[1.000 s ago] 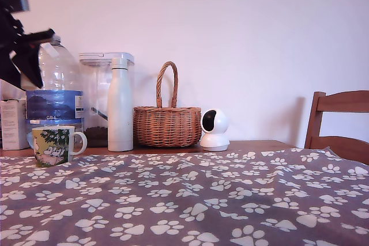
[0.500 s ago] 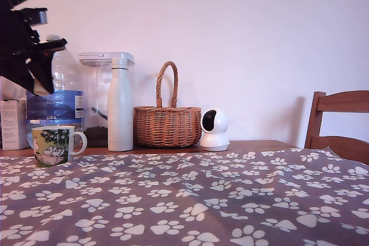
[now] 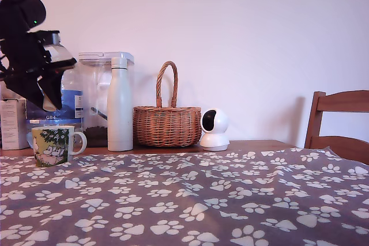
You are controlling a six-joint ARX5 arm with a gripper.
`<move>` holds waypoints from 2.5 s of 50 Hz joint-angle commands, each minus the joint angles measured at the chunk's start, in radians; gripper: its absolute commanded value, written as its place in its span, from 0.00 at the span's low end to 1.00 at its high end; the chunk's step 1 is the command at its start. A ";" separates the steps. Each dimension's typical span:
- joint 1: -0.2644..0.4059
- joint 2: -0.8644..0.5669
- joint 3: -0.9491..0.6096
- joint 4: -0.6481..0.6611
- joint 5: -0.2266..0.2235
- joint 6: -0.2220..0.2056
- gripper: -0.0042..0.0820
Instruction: Pick up the coffee capsules from the table one by one and drop them inside the nearest coffee cup
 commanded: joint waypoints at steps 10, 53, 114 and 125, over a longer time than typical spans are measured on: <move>-0.003 0.069 0.025 0.003 -0.010 0.017 0.30; -0.002 0.106 0.025 0.052 -0.039 0.050 0.83; -0.009 -0.302 -0.341 0.380 -0.027 0.064 0.03; -0.009 -0.487 -0.542 0.492 -0.021 0.030 0.03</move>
